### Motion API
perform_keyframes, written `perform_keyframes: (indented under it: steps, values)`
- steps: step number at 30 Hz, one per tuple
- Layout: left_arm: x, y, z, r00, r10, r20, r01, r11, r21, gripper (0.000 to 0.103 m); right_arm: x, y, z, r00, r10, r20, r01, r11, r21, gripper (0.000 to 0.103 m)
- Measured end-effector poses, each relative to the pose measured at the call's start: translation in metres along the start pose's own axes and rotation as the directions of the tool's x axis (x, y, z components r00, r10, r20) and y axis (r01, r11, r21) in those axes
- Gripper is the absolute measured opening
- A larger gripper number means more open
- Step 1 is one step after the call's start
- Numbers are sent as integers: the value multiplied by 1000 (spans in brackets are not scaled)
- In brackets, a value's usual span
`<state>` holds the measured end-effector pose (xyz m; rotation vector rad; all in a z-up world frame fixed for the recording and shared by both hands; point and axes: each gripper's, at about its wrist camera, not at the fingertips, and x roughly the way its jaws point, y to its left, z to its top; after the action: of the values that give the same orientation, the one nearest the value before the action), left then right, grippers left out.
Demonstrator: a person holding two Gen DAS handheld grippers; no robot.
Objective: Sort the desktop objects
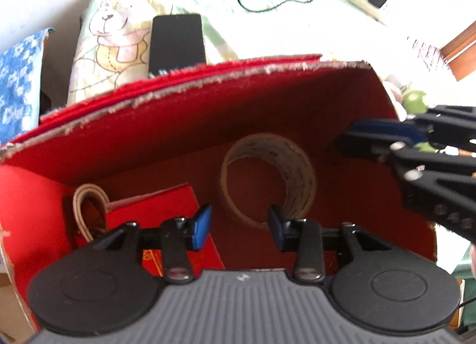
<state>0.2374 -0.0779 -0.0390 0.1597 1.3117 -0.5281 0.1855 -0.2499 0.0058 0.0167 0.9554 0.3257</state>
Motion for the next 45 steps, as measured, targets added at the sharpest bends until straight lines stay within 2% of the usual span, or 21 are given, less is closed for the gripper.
perform_keyframes:
  steps: [5,10,21,24,28,32,38,41,45]
  values:
    - [23,1,11,999,13,-32,-12,1000,3,33,11,0,12,999,4,49,-6,1000,23,14]
    - [30,-9,15,999,20,-36,-20,1000,15,33,15,-5,16,998,7,62,-10,998,56,10]
    - [50,-35,30,999,5,-40,-4,1000,22,33,8,-12,14,997,-3,79,-5,996,93,9]
    - [52,-41,32,999,36,-31,-35,999,39,33,7,-12,13,997,3,80,-11,995,99,9]
    - [56,-43,34,999,44,-30,-43,998,45,33,6,-9,12,996,7,84,-15,995,98,9]
    - [55,-36,35,999,23,-32,-23,999,22,33,6,-7,10,997,1,79,-9,995,101,9]
    - [52,-35,33,999,50,-5,-50,999,12,33,8,-3,6,998,6,65,-14,993,120,10]
    - [46,-39,27,996,90,23,-90,996,21,33,8,-1,5,998,2,67,-10,992,125,10]
    - [38,-38,22,991,114,65,-116,993,27,39,9,-1,3,998,-26,66,16,990,139,10]
